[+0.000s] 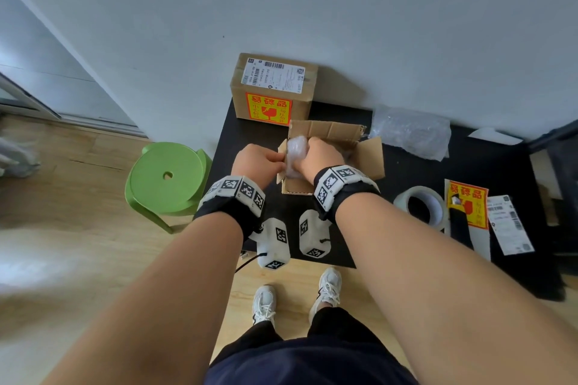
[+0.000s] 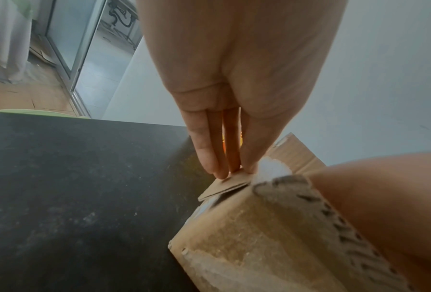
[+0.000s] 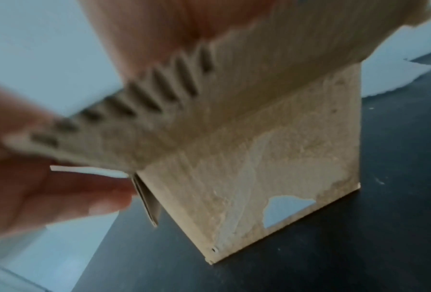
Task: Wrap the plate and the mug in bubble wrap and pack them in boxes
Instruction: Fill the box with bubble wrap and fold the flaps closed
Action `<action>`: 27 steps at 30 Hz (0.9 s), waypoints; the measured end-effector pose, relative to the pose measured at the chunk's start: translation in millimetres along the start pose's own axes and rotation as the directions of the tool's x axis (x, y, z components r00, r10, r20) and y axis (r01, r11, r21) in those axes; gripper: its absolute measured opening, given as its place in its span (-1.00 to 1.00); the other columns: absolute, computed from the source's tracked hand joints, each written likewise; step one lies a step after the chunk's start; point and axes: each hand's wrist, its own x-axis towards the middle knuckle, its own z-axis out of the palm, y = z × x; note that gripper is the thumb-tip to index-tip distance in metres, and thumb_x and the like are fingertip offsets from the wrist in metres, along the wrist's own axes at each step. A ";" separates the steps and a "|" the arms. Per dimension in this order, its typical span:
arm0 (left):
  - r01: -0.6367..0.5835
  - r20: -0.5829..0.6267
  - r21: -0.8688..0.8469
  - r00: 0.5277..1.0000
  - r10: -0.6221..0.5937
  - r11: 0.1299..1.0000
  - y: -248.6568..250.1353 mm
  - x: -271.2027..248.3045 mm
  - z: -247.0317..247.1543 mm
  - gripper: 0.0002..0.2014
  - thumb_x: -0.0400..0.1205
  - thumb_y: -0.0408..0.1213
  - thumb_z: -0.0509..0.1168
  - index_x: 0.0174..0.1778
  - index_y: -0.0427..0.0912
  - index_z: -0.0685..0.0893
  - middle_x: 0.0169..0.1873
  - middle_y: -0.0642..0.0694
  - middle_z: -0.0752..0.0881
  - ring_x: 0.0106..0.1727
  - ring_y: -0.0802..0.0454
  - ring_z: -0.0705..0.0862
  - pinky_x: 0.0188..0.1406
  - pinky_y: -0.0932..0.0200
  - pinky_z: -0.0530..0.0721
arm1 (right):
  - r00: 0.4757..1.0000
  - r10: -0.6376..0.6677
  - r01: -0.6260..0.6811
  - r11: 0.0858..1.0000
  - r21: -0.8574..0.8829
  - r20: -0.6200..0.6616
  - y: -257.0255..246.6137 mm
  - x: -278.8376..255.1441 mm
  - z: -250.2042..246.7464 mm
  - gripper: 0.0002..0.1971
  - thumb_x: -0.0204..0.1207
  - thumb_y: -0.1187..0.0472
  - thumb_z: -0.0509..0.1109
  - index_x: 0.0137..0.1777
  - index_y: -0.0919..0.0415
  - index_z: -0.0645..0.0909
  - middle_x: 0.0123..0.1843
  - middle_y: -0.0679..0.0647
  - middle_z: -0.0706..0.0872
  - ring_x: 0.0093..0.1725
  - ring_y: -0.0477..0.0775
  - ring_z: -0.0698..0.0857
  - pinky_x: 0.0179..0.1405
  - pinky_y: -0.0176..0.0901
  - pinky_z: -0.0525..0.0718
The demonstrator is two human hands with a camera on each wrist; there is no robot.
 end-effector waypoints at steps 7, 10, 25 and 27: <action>-0.010 0.048 0.109 0.999 0.005 0.994 6.4 1.2 -1.4 -0.85 0.58 -0.22 0.40 0.00 0.01 0.85 -0.10 -0.01 0.81 -0.06 0.05 0.71 -0.10 0.19 0.60 | 0.996 -0.089 0.088 0.996 0.029 0.026 7.6 -19.5 -18.5 -0.40 0.53 0.27 0.36 0.54 -0.04 0.27 0.24 0.19 0.63 0.17 0.23 0.68 0.18 0.12 0.66; -0.028 0.055 0.144 0.998 0.020 0.989 4.9 -0.5 -2.8 -0.87 0.57 -0.21 0.41 -0.07 0.02 0.86 -0.15 -0.01 0.81 -0.11 0.06 0.71 -0.17 0.22 0.54 | 0.991 -0.091 0.104 0.984 -0.144 0.096 2.3 -17.9 -15.1 -0.19 0.47 0.12 0.50 0.65 -0.07 0.16 0.40 0.21 0.58 0.35 0.28 0.60 0.32 0.21 0.59; -0.044 0.068 0.121 0.997 0.036 0.992 2.9 3.0 -7.9 -0.87 0.56 -0.23 0.43 -0.03 -0.03 0.85 -0.13 -0.05 0.80 -0.07 0.06 0.69 -0.05 0.19 0.55 | 0.974 -0.156 0.207 0.911 -0.357 0.165 -19.3 2.9 -14.3 -0.79 0.61 0.04 0.27 0.19 0.02 0.53 0.07 0.05 0.67 -0.02 0.13 0.62 -0.02 0.00 0.56; -0.044 0.073 0.120 0.997 0.035 0.992 2.2 3.5 -9.1 -0.86 0.56 -0.25 0.43 -0.01 -0.06 0.85 -0.11 -0.06 0.80 -0.03 0.04 0.70 0.04 0.15 0.60 | 0.968 -0.188 0.235 0.912 -0.336 0.166 -16.9 3.5 -8.3 -0.82 0.64 0.03 0.21 0.19 0.01 0.49 0.01 0.04 0.65 -0.02 0.13 0.64 -0.03 -0.02 0.57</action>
